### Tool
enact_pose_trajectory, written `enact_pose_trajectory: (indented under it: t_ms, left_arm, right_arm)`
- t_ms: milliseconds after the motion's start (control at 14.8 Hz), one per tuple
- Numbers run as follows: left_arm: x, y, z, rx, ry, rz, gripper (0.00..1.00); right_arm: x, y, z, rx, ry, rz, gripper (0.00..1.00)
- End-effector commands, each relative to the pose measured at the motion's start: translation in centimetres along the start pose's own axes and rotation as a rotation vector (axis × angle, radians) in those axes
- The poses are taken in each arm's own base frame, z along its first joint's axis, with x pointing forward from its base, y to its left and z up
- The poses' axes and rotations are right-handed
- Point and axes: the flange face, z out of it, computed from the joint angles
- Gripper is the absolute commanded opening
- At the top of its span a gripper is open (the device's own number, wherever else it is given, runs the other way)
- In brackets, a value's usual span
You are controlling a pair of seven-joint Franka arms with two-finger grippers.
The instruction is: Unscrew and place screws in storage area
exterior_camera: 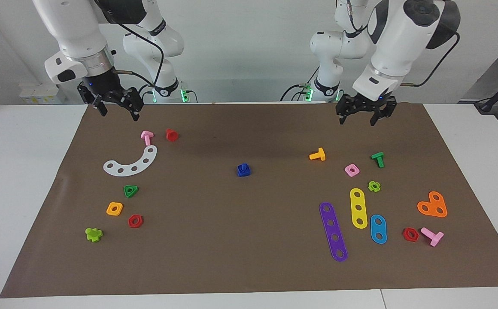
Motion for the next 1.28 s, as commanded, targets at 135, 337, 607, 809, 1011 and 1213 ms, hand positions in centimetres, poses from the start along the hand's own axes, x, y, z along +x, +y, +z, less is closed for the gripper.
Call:
enact_pose_trajectory:
  t_ms: [135,337,607,809,1011,1213]
  left_arm:
    - [2.1,10.7,6.4,-0.074,0.041,-0.154,1.0]
    - [2.9,14.9,9.6,-0.126,0.074,-0.211,0.98]
    - [3.3,22.0,17.1,-0.132,0.054,-0.242,0.94]
    - [3.5,24.6,20.5,-0.127,0.064,-0.232,0.91]
    - [2.6,26.5,23.6,-0.111,0.067,-0.197,0.87]
    - [1.7,26.8,25.1,-0.103,0.059,-0.186,0.84]
  right_arm:
    - [-0.7,0.5,-0.1,0.015,-0.008,-0.022,1.0]
    - [-0.7,0.4,-0.1,0.017,-0.008,-0.023,1.0]
    - [-0.7,0.5,-0.1,0.017,-0.008,-0.022,1.0]
    - [-0.7,0.4,-0.1,0.017,-0.008,-0.023,1.0]
    - [-0.7,0.4,-0.1,0.015,-0.008,-0.023,1.0]
    - [-0.7,0.4,-0.1,0.015,-0.008,-0.023,1.0]
